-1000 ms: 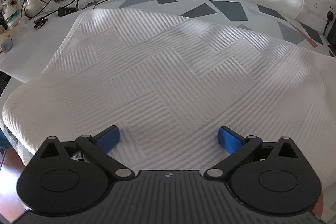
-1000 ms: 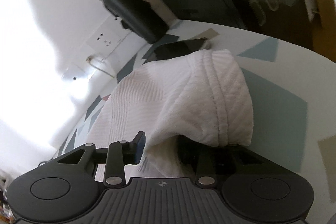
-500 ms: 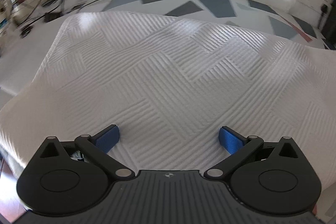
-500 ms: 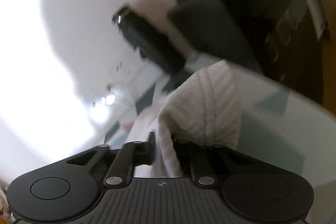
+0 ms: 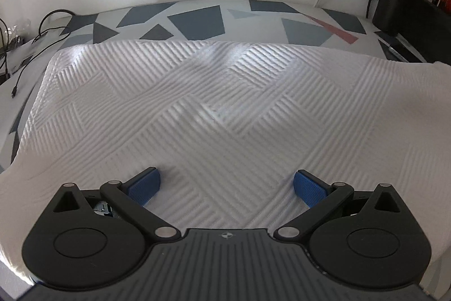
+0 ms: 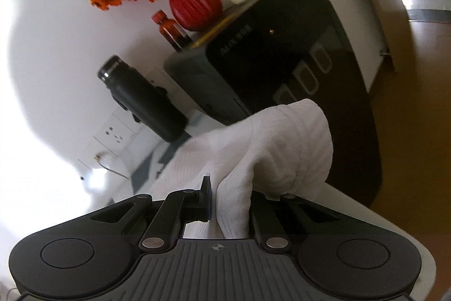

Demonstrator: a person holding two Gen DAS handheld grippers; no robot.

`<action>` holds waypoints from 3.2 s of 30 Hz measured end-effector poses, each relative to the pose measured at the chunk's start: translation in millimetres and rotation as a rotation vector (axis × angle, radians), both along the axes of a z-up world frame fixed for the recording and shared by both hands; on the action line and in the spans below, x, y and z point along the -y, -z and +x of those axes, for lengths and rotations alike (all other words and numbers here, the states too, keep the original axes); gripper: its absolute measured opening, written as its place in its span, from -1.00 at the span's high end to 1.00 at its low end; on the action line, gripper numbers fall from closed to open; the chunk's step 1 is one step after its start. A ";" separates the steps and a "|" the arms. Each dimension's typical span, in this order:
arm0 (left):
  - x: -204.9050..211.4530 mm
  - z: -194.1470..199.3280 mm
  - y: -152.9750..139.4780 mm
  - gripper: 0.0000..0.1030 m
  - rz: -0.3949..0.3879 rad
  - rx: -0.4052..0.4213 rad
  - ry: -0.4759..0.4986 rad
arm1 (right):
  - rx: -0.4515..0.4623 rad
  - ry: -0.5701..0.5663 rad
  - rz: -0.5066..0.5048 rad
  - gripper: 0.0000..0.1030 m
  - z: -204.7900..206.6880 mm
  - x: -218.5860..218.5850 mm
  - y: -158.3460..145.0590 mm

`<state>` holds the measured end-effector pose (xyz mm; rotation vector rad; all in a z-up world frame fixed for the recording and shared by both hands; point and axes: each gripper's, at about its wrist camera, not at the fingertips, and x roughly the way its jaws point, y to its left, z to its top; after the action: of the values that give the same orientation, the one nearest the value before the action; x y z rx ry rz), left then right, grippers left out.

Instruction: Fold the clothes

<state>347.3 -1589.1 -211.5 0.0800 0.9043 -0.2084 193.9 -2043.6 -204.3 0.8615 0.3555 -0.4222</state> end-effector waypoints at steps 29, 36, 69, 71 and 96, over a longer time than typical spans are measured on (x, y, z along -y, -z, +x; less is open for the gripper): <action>-258.5 21.0 -30.6 -0.99 -0.329 -0.092 -0.076 | 0.000 -0.685 -0.304 0.90 120.1 -380.4 -45.6; -272.0 28.7 -25.9 -0.99 -0.349 -0.120 -0.042 | -0.136 -0.771 -0.323 0.90 140.6 -409.1 -3.2; -243.0 9.8 -29.8 0.59 -0.184 -0.166 0.149 | -0.150 -0.723 -0.253 0.91 144.9 -384.3 20.6; -235.6 11.9 -28.8 0.59 -0.180 -0.158 0.155 | -0.149 -0.722 -0.252 0.91 147.4 -378.5 21.6; -221.1 14.8 -23.4 0.59 -0.243 -0.203 0.127 | 0.026 -0.695 -0.249 0.91 161.6 -349.8 -31.6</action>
<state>362.0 -1367.9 -188.2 -0.1119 1.0704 -0.4493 355.5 -1693.9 -172.6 0.4566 0.5375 0.1890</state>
